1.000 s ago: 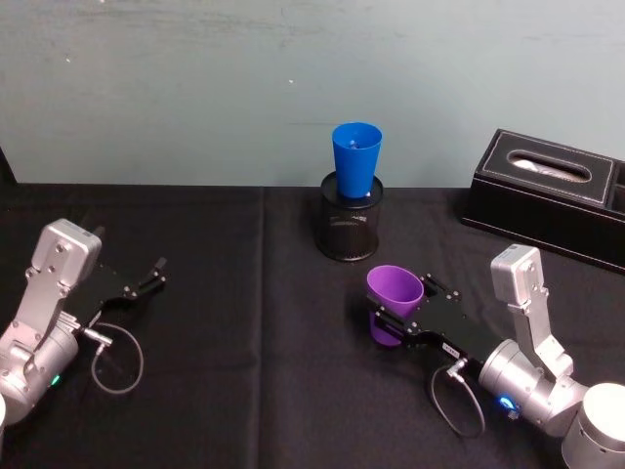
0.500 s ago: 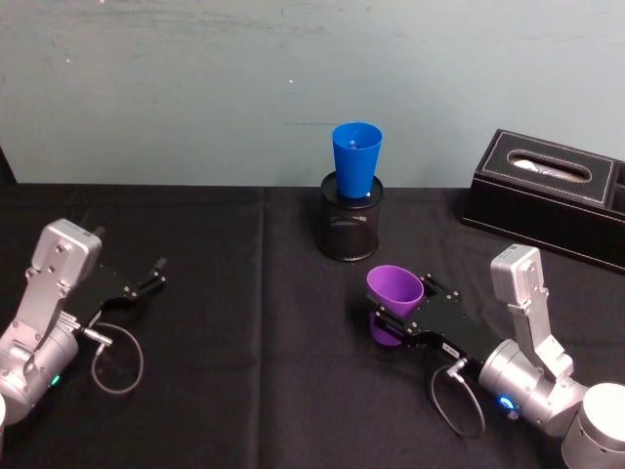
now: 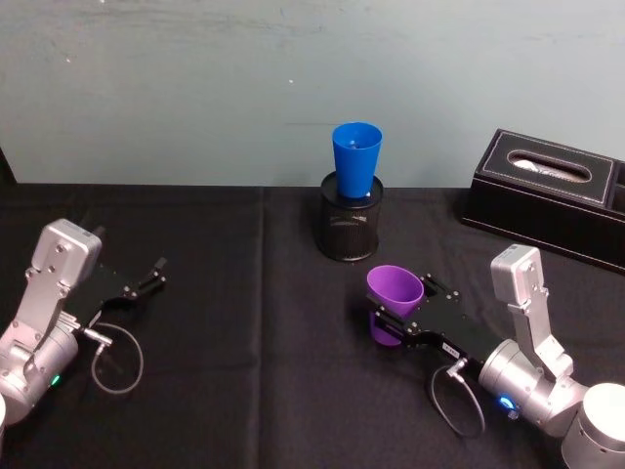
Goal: Pick up one cup with a gripper and tap it against the other cup.
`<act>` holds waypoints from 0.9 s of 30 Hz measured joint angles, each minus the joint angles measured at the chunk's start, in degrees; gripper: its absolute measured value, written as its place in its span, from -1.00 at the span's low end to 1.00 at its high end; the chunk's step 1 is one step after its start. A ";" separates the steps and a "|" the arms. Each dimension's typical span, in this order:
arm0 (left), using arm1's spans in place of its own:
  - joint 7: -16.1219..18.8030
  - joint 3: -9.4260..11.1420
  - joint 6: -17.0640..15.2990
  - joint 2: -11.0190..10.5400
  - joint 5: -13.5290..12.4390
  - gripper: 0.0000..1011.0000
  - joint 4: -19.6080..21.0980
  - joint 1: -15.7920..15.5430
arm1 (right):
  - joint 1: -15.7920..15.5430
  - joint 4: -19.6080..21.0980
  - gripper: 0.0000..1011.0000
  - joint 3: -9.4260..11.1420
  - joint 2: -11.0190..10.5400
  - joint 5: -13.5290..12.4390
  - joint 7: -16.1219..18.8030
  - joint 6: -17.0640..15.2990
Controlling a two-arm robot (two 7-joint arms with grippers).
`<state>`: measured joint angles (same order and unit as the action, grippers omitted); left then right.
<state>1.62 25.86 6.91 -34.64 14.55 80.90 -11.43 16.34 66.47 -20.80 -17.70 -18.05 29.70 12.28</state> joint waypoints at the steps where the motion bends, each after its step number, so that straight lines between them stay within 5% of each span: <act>1: 0.00 0.00 0.00 0.00 0.00 1.00 0.00 0.00 | 0.00 0.00 0.45 0.00 0.00 0.00 0.00 0.00; 27: 0.00 0.00 0.00 0.00 0.00 1.00 0.00 0.00 | 0.00 0.00 0.45 0.00 0.00 0.00 0.00 0.00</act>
<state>1.62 25.86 6.91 -34.65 14.55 80.90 -11.43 16.34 66.47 -20.80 -17.70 -18.05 29.70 12.28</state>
